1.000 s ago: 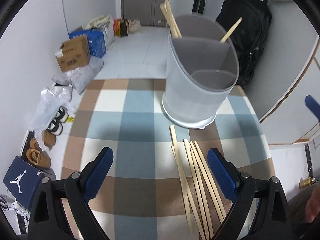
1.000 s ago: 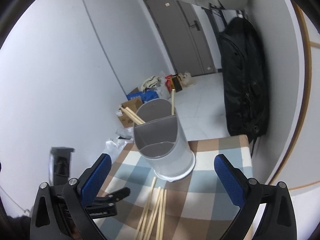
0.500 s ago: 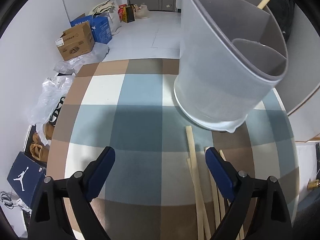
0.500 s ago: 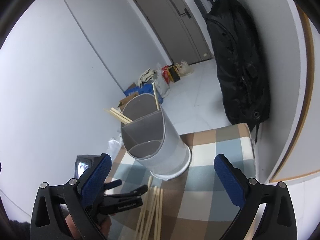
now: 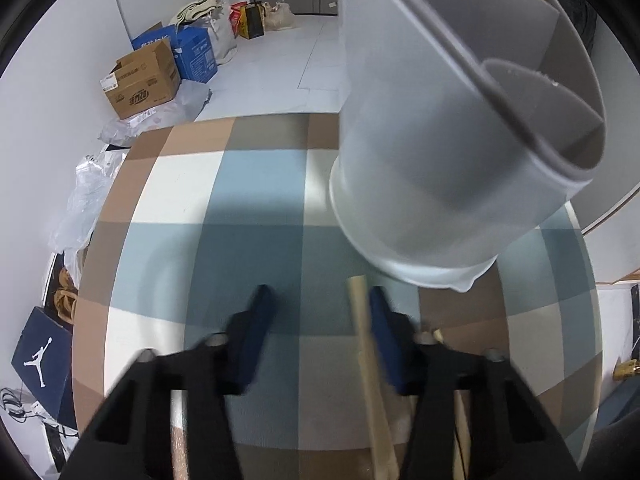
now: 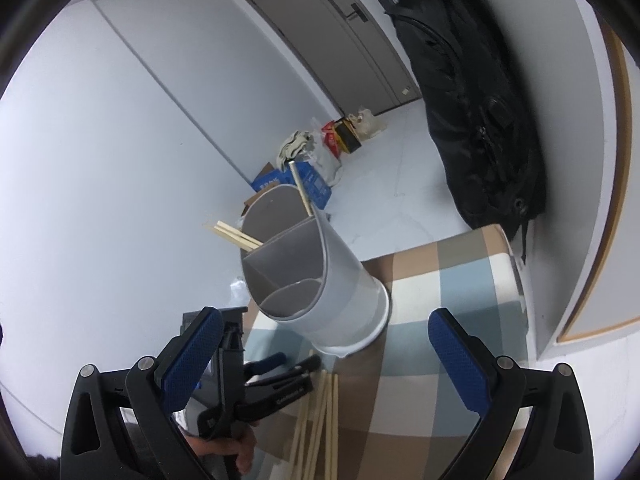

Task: Organize utensils
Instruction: 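Lower the left tool onto the chopstick pile and grasp one chopstick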

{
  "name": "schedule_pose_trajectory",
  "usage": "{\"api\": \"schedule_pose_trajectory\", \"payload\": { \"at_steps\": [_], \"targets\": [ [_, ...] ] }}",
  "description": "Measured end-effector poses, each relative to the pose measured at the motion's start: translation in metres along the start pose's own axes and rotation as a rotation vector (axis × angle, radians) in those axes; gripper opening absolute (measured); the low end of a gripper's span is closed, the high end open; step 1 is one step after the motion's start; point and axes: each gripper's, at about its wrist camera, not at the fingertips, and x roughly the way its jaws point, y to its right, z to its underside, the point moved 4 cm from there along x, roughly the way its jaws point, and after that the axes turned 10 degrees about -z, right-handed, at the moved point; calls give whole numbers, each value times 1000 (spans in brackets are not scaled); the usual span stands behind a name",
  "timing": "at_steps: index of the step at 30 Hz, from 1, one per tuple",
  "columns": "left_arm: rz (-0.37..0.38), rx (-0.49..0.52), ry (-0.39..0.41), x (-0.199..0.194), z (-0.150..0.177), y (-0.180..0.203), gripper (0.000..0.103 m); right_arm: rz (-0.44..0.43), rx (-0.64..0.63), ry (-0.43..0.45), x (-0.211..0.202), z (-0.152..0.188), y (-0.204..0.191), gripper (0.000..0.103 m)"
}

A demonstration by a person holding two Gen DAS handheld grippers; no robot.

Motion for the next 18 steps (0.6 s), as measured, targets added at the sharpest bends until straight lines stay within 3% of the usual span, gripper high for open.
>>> {"api": "schedule_pose_trajectory", "payload": {
  "at_steps": [2,5,18],
  "targets": [
    [27,-4,-4,-1,-1,1,5,0,13,2,-1,-1,3,103],
    [92,-40,-5,-4,-2,-2,3,3,22,5,-2,-1,4,103],
    [165,-113,104,-56,2,-28,1,35,-33,-51,8,12,-2,103]
  ]
}}
